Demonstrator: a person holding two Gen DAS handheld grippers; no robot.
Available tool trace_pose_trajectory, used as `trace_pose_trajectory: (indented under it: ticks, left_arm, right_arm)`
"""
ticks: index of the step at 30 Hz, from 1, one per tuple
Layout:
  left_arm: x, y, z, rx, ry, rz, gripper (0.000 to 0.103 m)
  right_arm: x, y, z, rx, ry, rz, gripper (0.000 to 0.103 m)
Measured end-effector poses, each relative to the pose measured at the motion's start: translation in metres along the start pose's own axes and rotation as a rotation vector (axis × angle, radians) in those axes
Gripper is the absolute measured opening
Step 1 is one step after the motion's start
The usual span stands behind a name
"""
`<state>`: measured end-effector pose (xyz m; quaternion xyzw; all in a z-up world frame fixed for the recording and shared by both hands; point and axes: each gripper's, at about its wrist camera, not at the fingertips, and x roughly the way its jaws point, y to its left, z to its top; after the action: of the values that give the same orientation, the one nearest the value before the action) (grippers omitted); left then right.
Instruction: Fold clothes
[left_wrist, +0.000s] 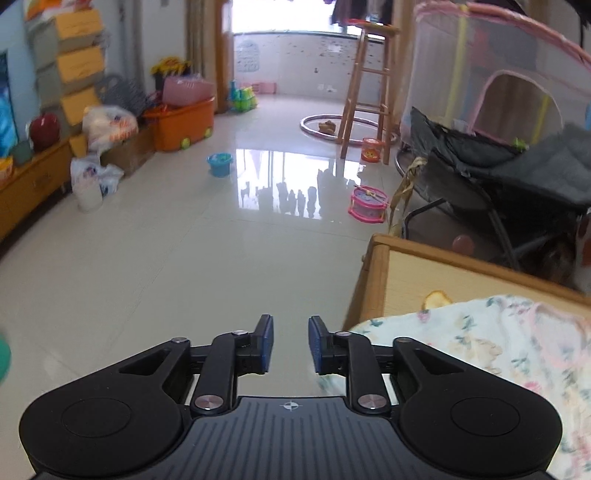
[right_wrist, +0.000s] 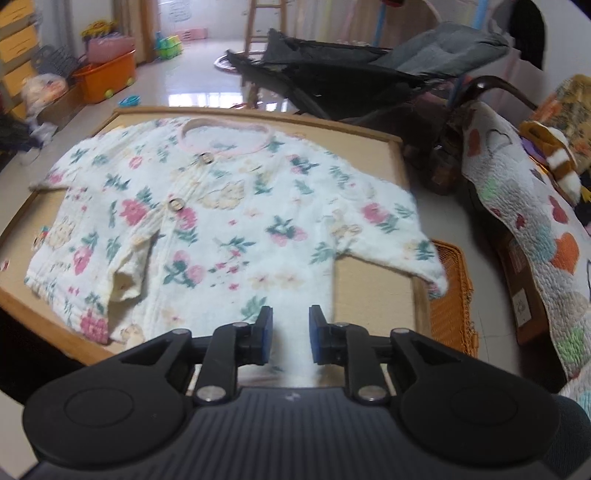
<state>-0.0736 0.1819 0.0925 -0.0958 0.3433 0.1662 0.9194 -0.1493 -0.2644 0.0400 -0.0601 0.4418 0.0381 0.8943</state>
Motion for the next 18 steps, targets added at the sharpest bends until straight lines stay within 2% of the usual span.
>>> trace_pose_trajectory:
  ticks: [4,7,10,18]
  left_arm:
    - [-0.03,-0.005,-0.009,-0.077,0.016,-0.112,0.037]
    - [-0.051,-0.015,-0.021,-0.09,0.041,-0.199,0.038]
    - [-0.066,-0.032,-0.039,-0.062,0.082,-0.266,0.038]
    - [-0.096,-0.049,-0.097,-0.039,0.164,-0.316,0.039]
  right_arm:
    - [-0.003,-0.017,-0.002,0.062,-0.001,-0.026,0.025]
    - [-0.001,-0.024,-0.006,0.09,0.01,-0.033,0.025]
    - [-0.001,-0.024,-0.01,0.09,0.01,-0.037,0.025]
    - [-0.002,-0.024,-0.014,0.109,0.003,-0.018,0.025]
